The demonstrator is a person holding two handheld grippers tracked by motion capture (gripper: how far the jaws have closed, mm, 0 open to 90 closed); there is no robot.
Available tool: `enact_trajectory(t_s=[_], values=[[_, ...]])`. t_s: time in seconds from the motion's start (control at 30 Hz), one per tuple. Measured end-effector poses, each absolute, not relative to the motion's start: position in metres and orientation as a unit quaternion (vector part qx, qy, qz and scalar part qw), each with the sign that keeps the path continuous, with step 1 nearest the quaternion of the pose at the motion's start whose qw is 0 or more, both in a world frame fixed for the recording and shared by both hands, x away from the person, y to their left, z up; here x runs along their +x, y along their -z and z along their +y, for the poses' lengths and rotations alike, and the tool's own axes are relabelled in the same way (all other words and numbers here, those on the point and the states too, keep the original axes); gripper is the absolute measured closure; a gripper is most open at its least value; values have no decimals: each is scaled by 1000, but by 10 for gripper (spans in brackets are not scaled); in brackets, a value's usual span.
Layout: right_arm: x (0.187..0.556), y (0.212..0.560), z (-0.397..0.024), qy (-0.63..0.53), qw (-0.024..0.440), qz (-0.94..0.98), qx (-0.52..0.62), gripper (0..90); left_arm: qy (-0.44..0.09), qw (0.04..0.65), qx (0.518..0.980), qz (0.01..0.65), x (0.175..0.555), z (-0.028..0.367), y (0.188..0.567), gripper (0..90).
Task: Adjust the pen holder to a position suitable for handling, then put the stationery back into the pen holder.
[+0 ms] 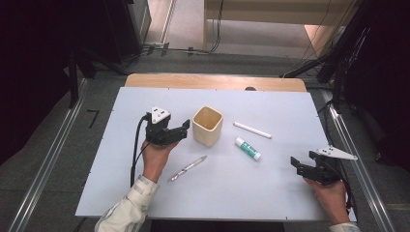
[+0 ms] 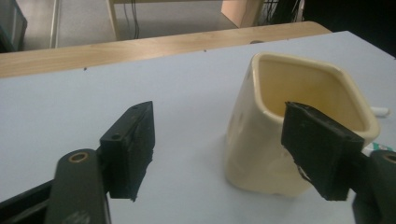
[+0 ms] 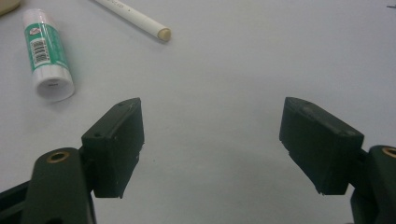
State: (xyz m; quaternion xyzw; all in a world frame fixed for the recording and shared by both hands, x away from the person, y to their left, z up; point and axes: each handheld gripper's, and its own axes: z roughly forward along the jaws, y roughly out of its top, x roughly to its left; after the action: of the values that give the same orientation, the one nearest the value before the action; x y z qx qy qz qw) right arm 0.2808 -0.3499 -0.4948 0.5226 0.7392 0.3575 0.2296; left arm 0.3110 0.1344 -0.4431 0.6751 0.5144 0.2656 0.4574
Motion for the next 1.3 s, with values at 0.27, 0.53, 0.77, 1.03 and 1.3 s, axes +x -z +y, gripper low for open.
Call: enact_trajectory(t_s=[0.27,0.53,0.77,1.03,1.3], values=[[282,495,-349,-358,230,739,522,205,-271,444,662,540,292,160,454,207],[286,495,-342,-359,225,747,513,205,-283,430,654,555,280,171,466,195],[283,496,-342,-360,222,748,512,205,-292,421,653,557,273,169,471,182],[280,495,-345,-362,225,745,514,205,-290,415,662,553,272,164,474,182],[282,495,-345,-362,225,742,517,205,-288,425,660,549,264,166,474,176]])
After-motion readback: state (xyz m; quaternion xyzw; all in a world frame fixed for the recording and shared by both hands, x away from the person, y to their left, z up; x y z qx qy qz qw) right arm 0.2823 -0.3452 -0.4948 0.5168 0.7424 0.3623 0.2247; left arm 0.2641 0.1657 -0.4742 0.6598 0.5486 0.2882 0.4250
